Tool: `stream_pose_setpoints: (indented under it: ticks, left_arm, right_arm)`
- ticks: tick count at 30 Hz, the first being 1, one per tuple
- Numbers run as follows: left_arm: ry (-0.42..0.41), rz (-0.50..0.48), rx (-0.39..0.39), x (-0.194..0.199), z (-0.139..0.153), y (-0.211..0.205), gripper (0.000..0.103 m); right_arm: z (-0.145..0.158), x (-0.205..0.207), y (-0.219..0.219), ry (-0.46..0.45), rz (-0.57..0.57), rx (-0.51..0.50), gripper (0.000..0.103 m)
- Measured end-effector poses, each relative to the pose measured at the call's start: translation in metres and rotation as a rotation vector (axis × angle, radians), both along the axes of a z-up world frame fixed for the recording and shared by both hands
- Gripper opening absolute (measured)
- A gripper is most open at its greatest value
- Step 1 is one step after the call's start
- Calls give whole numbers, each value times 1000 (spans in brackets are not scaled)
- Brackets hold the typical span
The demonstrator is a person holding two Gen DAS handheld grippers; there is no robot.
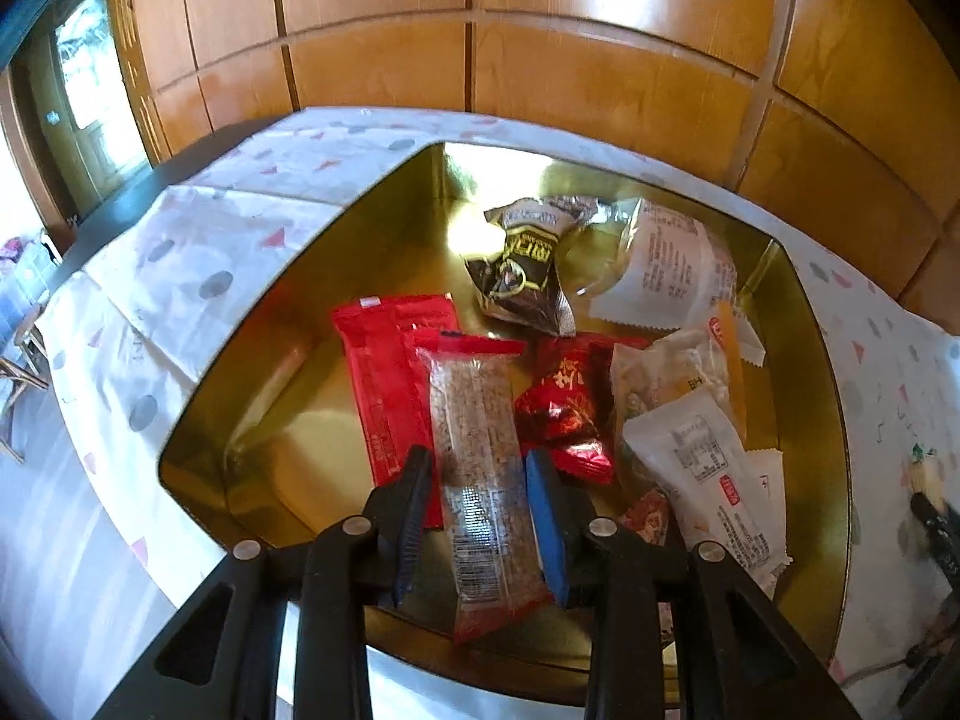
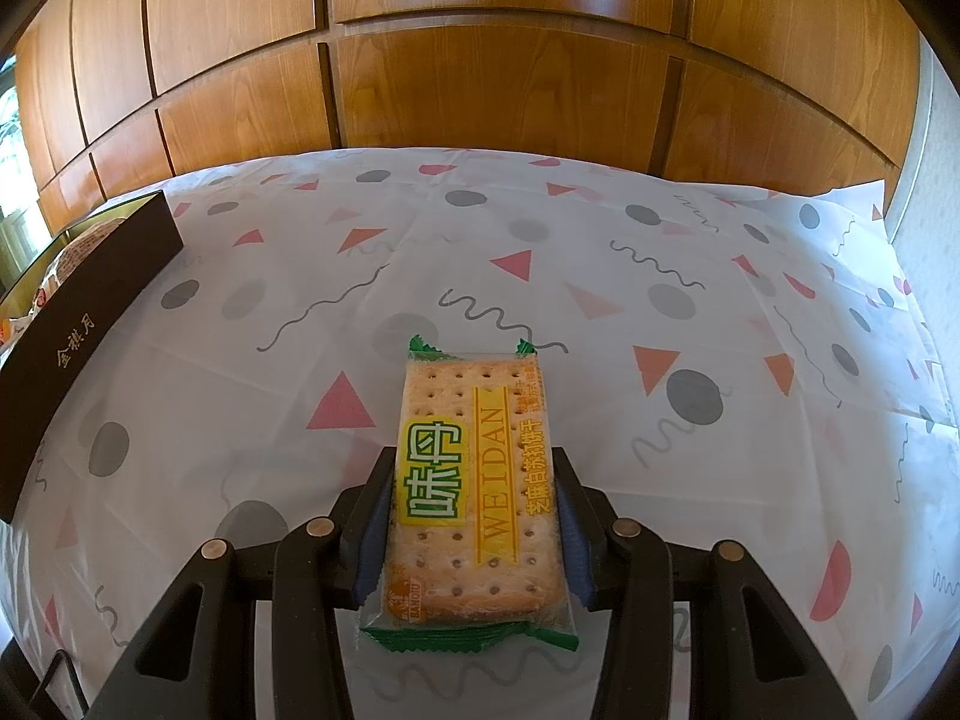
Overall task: Organize snacks
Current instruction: 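Lower the oat bar into the tin and open the left tool, then carry the WEIDAN cracker packet into the tin and open the right tool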
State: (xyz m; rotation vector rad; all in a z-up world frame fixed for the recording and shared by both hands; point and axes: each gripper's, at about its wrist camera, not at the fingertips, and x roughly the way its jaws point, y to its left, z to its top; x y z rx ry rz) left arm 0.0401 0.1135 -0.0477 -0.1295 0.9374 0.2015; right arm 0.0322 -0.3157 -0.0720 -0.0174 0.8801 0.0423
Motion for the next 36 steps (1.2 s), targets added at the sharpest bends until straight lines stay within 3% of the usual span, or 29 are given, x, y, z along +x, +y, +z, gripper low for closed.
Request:
stream_pose_setpoints:
  ticks: [14,27,36]
  left_arm:
    - [-51,-8,27,-9,15,-8,39]
    - [-98,7,42,-17,27,-3,55]
    - [-137,19,44,-25,36,6,55]
  right_arm:
    - [0,0,1,0,-6,-7,48]
    - [-1,0,4,6,-27,-28,47]
    - [2,-3,8,29,-63,-41,47]
